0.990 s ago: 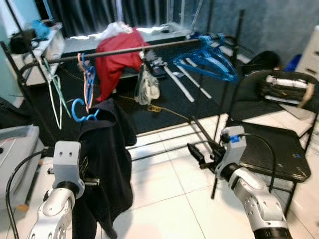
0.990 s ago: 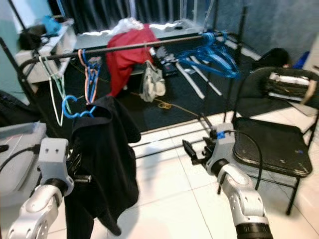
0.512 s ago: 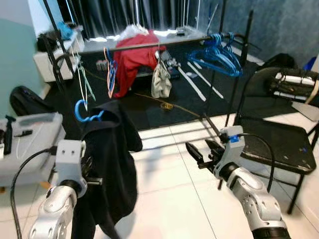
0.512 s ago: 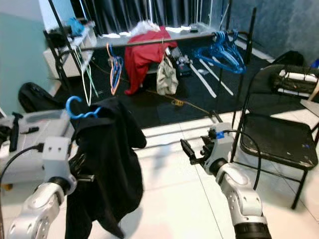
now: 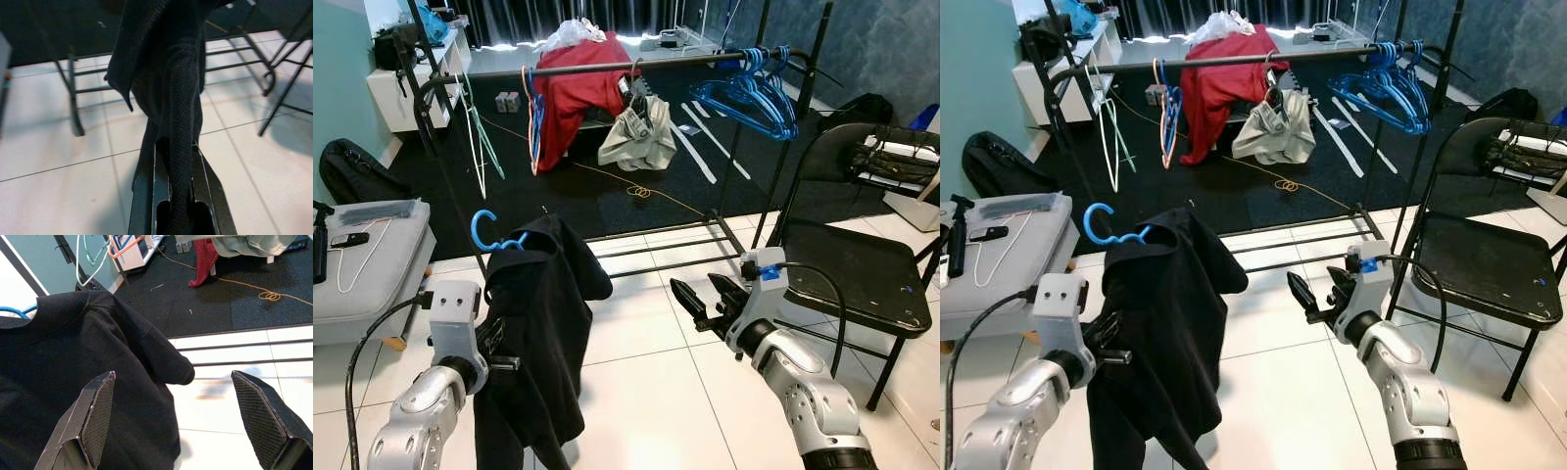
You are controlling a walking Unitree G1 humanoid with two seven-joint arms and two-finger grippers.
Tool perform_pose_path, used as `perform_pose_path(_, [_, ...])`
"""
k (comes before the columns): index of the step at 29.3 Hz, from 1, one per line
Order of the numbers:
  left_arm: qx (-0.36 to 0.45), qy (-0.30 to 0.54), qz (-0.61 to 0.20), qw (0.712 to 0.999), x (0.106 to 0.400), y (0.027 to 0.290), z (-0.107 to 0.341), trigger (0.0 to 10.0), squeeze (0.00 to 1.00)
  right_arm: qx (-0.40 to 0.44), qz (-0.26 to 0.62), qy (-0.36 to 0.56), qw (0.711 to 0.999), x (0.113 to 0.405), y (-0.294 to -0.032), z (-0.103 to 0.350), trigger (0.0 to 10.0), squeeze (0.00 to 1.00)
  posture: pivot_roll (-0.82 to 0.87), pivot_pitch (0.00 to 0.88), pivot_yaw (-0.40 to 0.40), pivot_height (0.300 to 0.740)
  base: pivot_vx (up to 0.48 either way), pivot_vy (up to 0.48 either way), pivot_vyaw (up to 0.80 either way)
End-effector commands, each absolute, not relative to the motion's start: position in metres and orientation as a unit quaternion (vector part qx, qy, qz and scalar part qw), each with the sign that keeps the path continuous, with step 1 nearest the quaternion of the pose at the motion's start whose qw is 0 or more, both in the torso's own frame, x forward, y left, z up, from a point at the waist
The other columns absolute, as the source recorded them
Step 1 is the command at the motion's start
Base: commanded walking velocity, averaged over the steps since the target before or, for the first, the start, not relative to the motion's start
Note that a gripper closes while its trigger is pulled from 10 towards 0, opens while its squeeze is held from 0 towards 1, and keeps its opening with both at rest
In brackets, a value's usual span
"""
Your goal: Hang hanger
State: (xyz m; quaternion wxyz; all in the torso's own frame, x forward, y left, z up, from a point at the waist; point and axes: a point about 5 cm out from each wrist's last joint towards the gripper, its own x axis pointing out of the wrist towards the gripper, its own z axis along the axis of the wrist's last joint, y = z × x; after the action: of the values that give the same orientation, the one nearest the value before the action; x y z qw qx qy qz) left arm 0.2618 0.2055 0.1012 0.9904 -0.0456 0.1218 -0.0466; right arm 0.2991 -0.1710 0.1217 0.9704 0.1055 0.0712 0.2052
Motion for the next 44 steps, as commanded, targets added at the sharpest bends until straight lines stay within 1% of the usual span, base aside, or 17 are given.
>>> perform_pose_path(1, [-0.092, 0.091, -0.049, 0.99, 0.265, 0.213, 0.113, 10.0, 0.0, 0.134, 0.202, 0.072, 0.968, 0.299, -0.171, 0.122, 10.0, 0.0, 0.04, 0.0, 0.013, 0.74, 0.0, 0.0, 0.0])
perform_pose_path(2, [-0.092, 0.091, -0.049, 0.99, 0.265, 0.213, 0.113, 10.0, 0.0, 0.134, 0.202, 0.072, 0.968, 0.299, -0.171, 0.122, 10.0, 0.0, 0.04, 0.0, 0.013, 0.74, 0.0, 0.0, 0.0])
perform_pose_path(3, [-0.134, 0.081, -0.052, 0.986, 0.264, 0.216, 0.116, 10.0, 0.0, 0.152, 0.198, 0.072, 0.966, 0.299, -0.172, 0.123, 10.0, 0.0, 0.03, 0.0, 0.018, 0.74, 0.0, 0.0, 0.0])
perform_pose_path(5, [-0.134, 0.081, -0.052, 0.986, 0.264, 0.216, 0.116, 10.0, 0.0, 0.152, 0.198, 0.072, 0.966, 0.299, -0.172, 0.123, 10.0, 0.0, 0.03, 0.0, 0.018, 0.74, 0.0, 0.0, 0.0])
perform_pose_path(6, [-0.172, 0.073, -0.051, 0.981, 0.264, 0.22, 0.118, 10.0, 0.0, 0.168, 0.193, 0.071, 0.964, 0.3, -0.175, 0.124, 10.0, 0.0, 0.04, 0.0, 0.02, 0.74, 0.0, 0.0, 0.0])
perform_pose_path(8, [-0.181, 0.071, -0.059, 0.979, 0.265, 0.22, 0.119, 10.0, 0.0, 0.172, 0.192, 0.072, 0.964, 0.3, -0.176, 0.124, 10.0, 0.0, 0.04, 0.0, 0.022, 0.74, 0.0, 0.0, 0.0])
perform_pose_path(15, [-0.175, 0.077, -0.074, 0.979, 0.27, 0.216, 0.117, 10.0, 0.0, 0.169, 0.193, 0.071, 0.964, 0.3, -0.174, 0.124, 10.0, 0.0, 0.04, 0.0, 0.036, 0.74, 0.0, 0.0, 0.0])
perform_pose_path(20, [-0.204, 0.081, -0.072, 0.973, 0.272, 0.224, 0.117, 10.0, 0.0, 0.175, 0.193, 0.069, 0.963, 0.3, -0.169, 0.126, 10.0, 0.0, 0.04, 0.0, 0.042, 0.74, 0.0, 0.0, 0.0])
perform_pose_path(29, [-0.213, 0.08, -0.074, 0.971, 0.272, 0.226, 0.118, 10.0, 0.0, 0.184, 0.196, 0.07, 0.961, 0.301, -0.167, 0.127, 10.0, 0.0, 0.04, 0.0, 0.039, 0.74, 0.0, 0.0, 0.0])
perform_pose_path(41, [-0.208, 0.08, -0.082, 0.971, 0.274, 0.224, 0.118, 10.0, 0.0, 0.179, 0.202, 0.067, 0.961, 0.301, -0.167, 0.128, 10.0, 0.0, 0.05, 0.0, 0.031, 0.74, 0.0, 0.0, 0.0])
perform_pose_path(42, [-0.199, 0.08, -0.086, 0.973, 0.276, 0.222, 0.119, 10.0, 0.0, 0.18, 0.203, 0.066, 0.96, 0.303, -0.167, 0.129, 10.0, 0.0, 0.07, 0.0, 0.02, 0.74, 0.0, 0.0, 0.0])
perform_pose_path(44, [-0.186, 0.081, -0.089, 0.975, 0.276, 0.22, 0.118, 10.0, 0.0, 0.183, 0.205, 0.066, 0.959, 0.304, -0.167, 0.129, 10.0, 0.0, 0.08, 0.0, 0.022, 0.74, 0.0, 0.0, 0.0])
